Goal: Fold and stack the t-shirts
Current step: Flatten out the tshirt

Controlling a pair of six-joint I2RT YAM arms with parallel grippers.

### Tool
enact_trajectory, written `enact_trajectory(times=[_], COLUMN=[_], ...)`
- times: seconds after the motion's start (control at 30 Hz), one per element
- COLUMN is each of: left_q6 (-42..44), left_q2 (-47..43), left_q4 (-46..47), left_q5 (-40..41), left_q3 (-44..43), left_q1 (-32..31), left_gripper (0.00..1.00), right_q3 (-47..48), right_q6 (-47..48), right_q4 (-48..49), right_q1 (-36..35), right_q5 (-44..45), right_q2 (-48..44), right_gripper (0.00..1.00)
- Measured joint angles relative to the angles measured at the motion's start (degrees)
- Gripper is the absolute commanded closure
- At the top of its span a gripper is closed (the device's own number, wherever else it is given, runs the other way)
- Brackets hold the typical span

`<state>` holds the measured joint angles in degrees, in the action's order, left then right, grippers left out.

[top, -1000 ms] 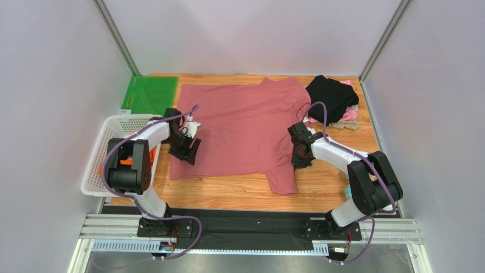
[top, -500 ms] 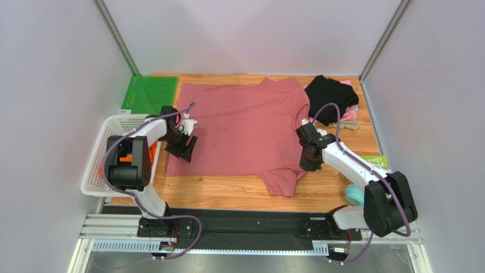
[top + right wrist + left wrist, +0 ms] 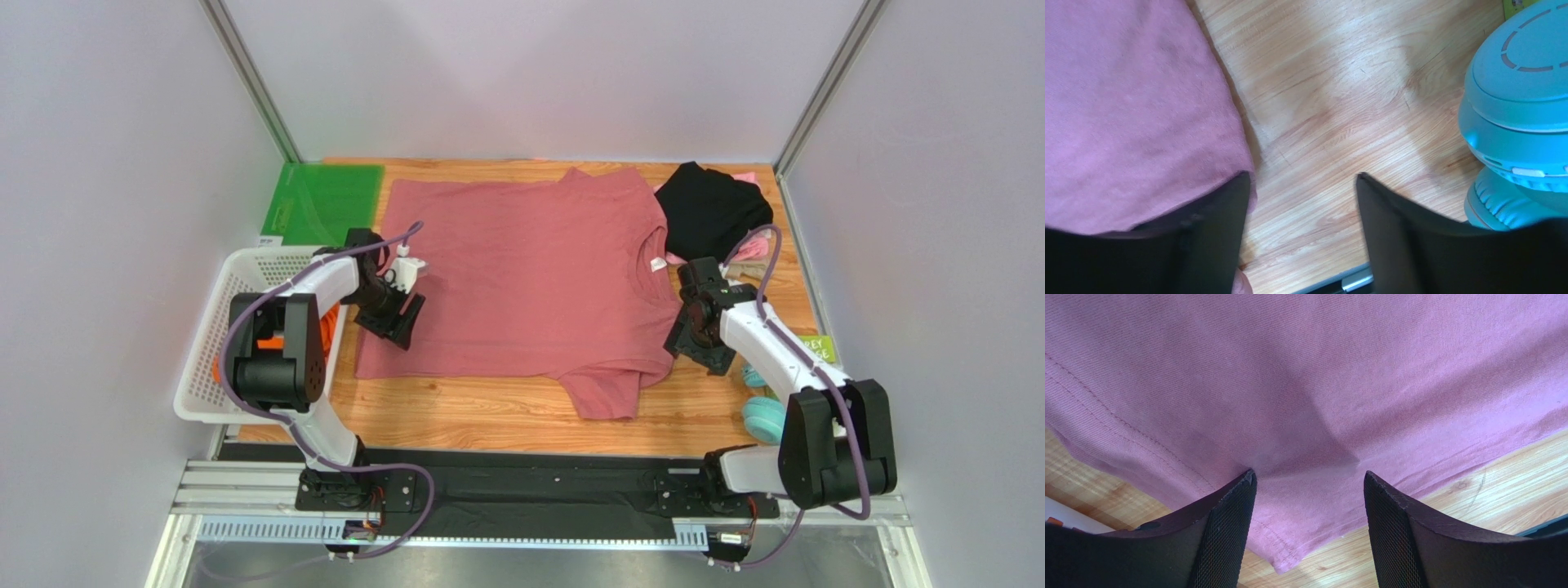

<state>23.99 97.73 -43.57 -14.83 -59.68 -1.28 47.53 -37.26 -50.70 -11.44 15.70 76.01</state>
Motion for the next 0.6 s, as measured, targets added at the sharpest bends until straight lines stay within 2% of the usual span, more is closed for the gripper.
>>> enact_trajectory(times=[0.13,0.3,0.37,0.47,0.6], left_q6=[0.2,0.2,0.2,0.2,0.2], left_q2=[0.0,0.0,0.0,-0.1,-0.5], left_q4=[0.0,0.0,0.0,-0.1,-0.5], left_q5=[-0.1,-0.2,-0.3,-0.4,-0.8], left_q3=[0.0,0.0,0.0,0.0,0.0], left_q1=[0.2,0.3,0.3,0.3,0.3], left_gripper=[0.28,0.28,0.28,0.29,0.28], right_q3=[0.1,0.2,0.1,-1.0,-6.1], right_q6=[0.5,0.5,-0.2,-2.0,-5.5], right_q4=[-0.6,-2.7,-3.7,-3.7,-3.2], right_q1=[0.5,-2.2,-4.9,-10.0,-17.4], right_q5=[-1.9,-6.1,-8.3,-11.3,-14.9], right_q2=[-0.1,-5.0,-9.1,-13.7,-14.6], right_gripper=[0.24,0.33,0.38,0.39,0.43])
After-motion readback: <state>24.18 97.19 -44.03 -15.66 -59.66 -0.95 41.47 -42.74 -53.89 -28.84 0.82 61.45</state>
